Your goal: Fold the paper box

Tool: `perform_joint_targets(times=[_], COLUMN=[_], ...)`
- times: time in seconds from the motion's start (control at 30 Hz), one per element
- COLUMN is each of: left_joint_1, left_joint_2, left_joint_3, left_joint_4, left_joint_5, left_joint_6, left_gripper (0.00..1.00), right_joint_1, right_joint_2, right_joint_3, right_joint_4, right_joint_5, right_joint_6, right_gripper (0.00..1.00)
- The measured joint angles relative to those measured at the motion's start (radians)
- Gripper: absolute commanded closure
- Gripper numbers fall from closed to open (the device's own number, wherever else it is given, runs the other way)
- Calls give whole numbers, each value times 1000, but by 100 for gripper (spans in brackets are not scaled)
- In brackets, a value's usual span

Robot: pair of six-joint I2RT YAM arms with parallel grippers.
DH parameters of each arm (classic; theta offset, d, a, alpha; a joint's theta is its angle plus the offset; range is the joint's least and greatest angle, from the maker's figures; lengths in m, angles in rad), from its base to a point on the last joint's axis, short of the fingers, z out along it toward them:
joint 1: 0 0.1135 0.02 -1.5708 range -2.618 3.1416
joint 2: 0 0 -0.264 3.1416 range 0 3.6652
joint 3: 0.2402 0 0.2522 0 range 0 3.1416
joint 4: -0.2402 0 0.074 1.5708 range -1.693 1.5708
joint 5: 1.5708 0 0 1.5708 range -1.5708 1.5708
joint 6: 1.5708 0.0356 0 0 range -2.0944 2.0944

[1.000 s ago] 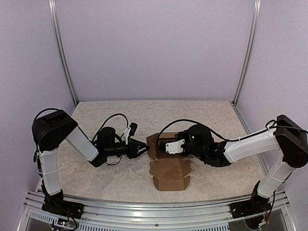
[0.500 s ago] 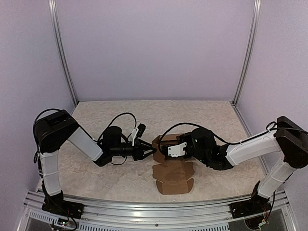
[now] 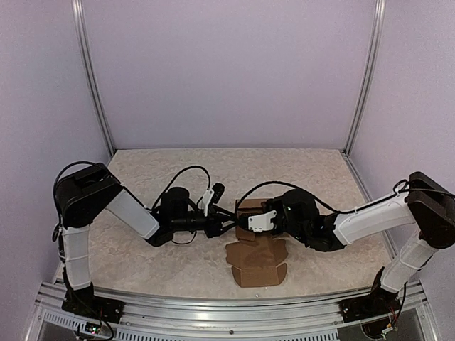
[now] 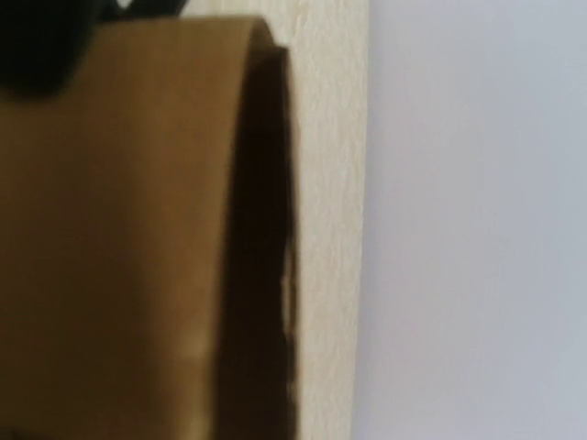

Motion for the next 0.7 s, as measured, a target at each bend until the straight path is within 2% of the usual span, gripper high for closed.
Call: perform_joint_targets(times=[0.37, 0.5, 0.7], left_joint_1=[-44, -55, -75], left_joint_2=[37, 52, 63], left_joint_3=[40, 58, 59], left_joint_4=[3, 2, 14], left_joint_5=[-164, -202, -273], left_joint_6=[-7, -7, -7], left_gripper=[59, 54, 58], right_joint_1=[0, -1, 0], right_joint_2=[-7, -14, -18], right_joint_3=[11, 16, 37], right_joint_4=[-43, -66, -105], right_joint_5=[23, 29, 14], right_joint_6=[63, 79, 116], right_gripper=[98, 97, 97])
